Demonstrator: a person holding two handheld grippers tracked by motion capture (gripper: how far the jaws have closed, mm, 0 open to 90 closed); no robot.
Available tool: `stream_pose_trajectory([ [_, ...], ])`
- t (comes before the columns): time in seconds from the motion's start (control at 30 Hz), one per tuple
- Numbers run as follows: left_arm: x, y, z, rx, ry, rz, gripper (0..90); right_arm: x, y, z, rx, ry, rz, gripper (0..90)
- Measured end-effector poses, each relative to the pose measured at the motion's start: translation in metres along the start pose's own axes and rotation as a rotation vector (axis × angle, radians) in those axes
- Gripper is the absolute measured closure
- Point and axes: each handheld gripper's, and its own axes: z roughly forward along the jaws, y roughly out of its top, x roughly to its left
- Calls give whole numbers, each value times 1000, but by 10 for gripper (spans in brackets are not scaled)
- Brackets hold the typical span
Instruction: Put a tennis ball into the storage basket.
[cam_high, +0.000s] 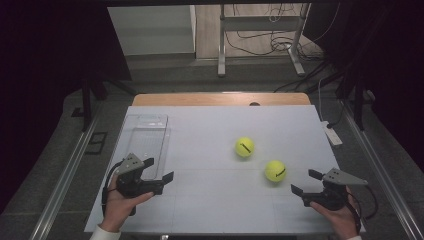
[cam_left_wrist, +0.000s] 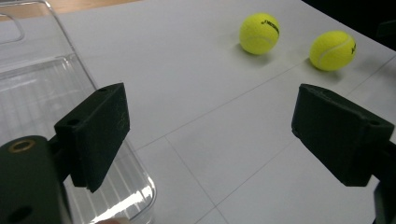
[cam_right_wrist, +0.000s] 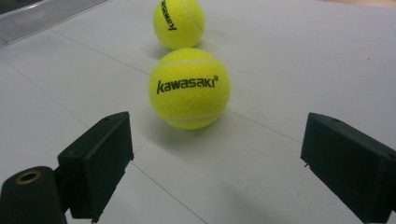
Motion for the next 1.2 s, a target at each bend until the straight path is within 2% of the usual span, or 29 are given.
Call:
stream_pose_trajectory([
  [0.23, 0, 5, 8, 11, -13, 5, 124, 1, 0, 2, 7, 2, -5, 92],
  [0.4, -1, 7, 11, 15, -17, 9, 124, 0, -1, 1, 2, 2, 10, 91],
  [1.2, -9, 24, 33, 38, -53, 37, 122, 2, -2, 2, 14, -5, -4, 92],
])
